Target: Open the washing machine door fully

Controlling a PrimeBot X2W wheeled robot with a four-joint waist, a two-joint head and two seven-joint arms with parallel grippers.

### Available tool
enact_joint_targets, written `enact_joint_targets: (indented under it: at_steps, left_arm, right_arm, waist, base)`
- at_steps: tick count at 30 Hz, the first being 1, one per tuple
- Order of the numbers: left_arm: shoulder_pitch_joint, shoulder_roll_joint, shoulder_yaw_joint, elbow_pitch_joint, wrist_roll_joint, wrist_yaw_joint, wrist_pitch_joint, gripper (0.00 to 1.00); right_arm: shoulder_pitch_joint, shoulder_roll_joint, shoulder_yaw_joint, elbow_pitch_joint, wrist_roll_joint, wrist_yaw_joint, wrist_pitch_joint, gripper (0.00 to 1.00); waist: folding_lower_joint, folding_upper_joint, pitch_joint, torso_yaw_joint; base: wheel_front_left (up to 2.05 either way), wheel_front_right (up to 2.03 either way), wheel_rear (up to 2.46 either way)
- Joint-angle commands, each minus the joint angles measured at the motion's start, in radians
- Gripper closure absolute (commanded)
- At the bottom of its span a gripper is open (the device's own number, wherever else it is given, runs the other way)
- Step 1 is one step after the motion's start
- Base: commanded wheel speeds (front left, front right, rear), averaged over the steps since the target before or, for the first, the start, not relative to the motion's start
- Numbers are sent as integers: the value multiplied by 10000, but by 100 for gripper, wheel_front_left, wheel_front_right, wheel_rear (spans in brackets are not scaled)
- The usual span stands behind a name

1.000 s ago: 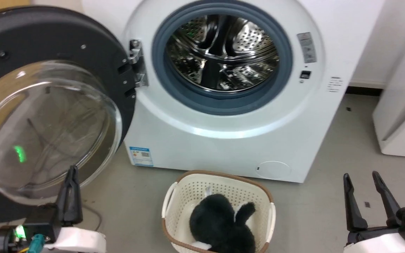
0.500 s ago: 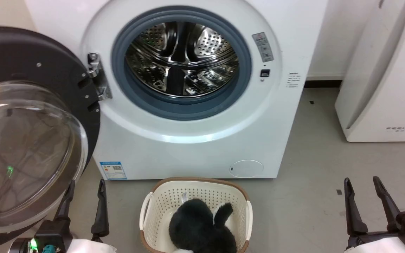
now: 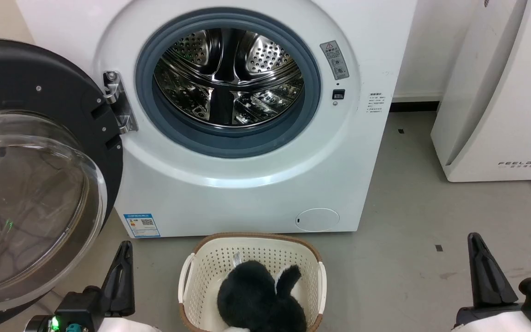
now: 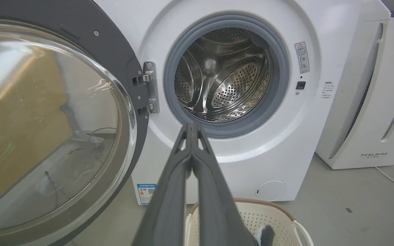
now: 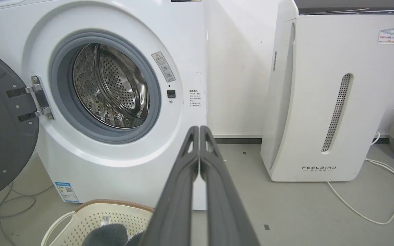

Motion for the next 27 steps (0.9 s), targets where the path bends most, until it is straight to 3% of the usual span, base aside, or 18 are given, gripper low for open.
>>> enact_joint_targets:
  at_steps: [1, 27]
  left_arm:
    - [-19, 0, -18, -19, 19, 21, 59, 100]
    - [-149, -16, -182, -165, 151, 173, 590, 100]
  right_arm:
    - [-18, 1, 28, -18, -24, 0, 65, 100]
    - [-139, 5, 271, -139, -186, 1, 599, 100]
  waist:
    - [0, 0, 8, 7]
    - [0, 0, 122, 87]
  base:
    - [0, 0, 0]
    - [0, 0, 0]
